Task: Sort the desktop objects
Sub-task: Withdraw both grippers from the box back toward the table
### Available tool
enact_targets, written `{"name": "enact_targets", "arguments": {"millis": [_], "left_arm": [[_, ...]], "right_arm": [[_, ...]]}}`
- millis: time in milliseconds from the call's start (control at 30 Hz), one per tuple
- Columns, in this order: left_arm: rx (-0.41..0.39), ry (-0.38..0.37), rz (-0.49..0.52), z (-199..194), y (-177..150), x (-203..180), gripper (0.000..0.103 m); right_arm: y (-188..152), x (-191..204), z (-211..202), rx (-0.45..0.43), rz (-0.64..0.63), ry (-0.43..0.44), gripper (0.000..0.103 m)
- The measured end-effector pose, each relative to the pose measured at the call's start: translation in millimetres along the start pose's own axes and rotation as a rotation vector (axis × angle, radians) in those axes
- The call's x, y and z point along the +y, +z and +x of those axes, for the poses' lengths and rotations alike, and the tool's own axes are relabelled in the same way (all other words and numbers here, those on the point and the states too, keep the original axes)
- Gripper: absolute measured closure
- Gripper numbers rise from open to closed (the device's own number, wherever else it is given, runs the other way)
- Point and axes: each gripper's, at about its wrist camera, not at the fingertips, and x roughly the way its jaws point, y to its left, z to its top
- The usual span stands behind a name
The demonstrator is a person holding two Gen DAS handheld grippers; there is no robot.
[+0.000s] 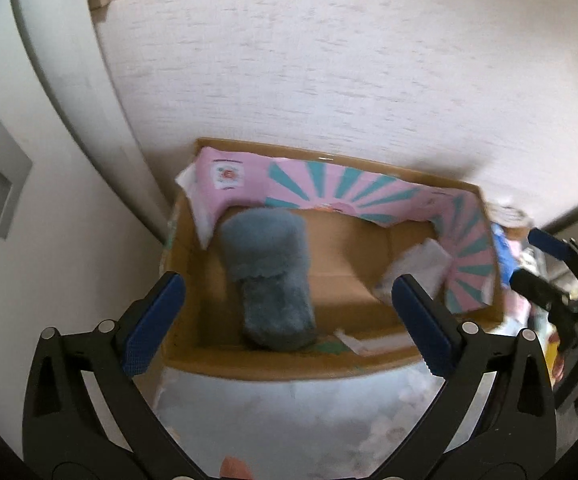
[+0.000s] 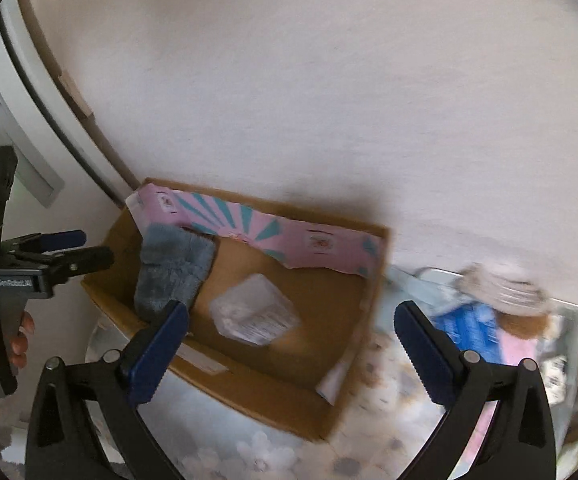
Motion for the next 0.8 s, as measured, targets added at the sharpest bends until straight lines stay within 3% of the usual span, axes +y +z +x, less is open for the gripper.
{"name": "enact_targets", "arguments": {"millis": [133,300,367,633,800], "left_arm": [[-0.034,-0.055,0.002,-15,-4,-8,0.0],[-0.095,0.049,0.092,-41,-4,-32,0.0],[-0.12,0.056,0.124,-49,-2,-42,0.0],[-0.214,0.001,0.166,-78,1,-82,0.0],[-0.189,-0.055,0.211,-71,1,-116,0.0]], "right_arm": [[-1,-7,-35,0.018,-0.056,-0.055,0.0],[-5,-25,-78,-0.05,-0.045,-0.127,0.0],[-9,-37,-96,-0.08,-0.034,-0.151,0.0],[-35,-94,-141,-0.113,0.07,-0.243,0.0],[-65,-125,-153,-0.123,0.132,-0.245,0.0]]}}
